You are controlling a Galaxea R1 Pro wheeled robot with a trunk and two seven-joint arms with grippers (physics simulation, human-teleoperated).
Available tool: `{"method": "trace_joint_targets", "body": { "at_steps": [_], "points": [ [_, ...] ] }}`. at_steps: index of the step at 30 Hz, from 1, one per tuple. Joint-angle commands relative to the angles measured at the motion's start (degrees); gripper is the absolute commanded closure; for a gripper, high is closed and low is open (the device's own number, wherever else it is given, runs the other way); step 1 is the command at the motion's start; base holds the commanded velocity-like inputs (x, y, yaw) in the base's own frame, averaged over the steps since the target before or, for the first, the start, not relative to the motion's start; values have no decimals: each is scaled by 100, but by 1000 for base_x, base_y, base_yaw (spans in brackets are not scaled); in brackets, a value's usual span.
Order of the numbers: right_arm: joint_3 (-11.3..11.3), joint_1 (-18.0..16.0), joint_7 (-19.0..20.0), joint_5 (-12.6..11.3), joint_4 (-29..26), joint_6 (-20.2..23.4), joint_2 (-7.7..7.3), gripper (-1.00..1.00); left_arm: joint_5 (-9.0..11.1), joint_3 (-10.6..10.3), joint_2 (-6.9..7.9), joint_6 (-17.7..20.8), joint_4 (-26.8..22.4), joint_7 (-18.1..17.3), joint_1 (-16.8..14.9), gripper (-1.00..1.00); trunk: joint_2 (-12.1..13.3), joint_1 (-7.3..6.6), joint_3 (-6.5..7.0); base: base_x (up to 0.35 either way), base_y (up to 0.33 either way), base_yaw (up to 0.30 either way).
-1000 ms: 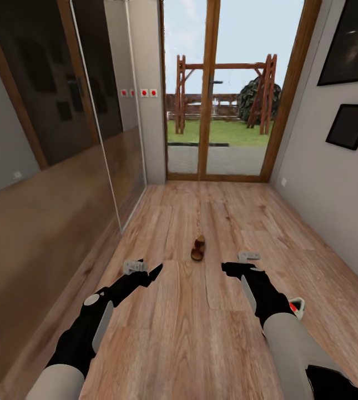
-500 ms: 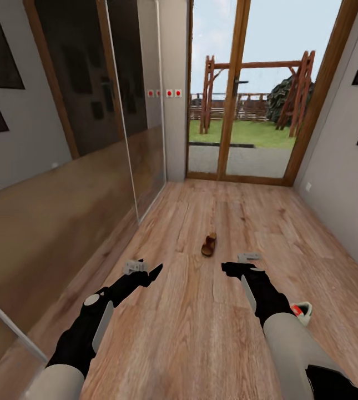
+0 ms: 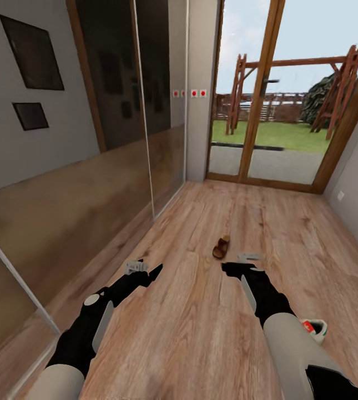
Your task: Pick up the two gym shoes and the two sandals from the corridor floor and place them onto the hallstand (shoe rack) in the corridor, making sure they are on the rack and not on the floor. Arrange them so the two gym shoes are next to each other and the two sandals are next to each other.
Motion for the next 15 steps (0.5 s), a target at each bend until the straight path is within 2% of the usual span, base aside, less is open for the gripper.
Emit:
{"method": "trace_joint_targets", "body": {
  "at_steps": [1, 15],
  "points": [
    [-24, 0, 14, 56, -12, 30, 5, -100, 36, 20, -7, 42, 1, -42, -5, -100, -2, -1, -5, -3, -278, 297],
    [-24, -1, 14, 56, -13, 30, 5, -100, 36, 20, -7, 42, 1, -42, -5, -100, -2, -1, -5, 0, -282, 297]
  ]
}}
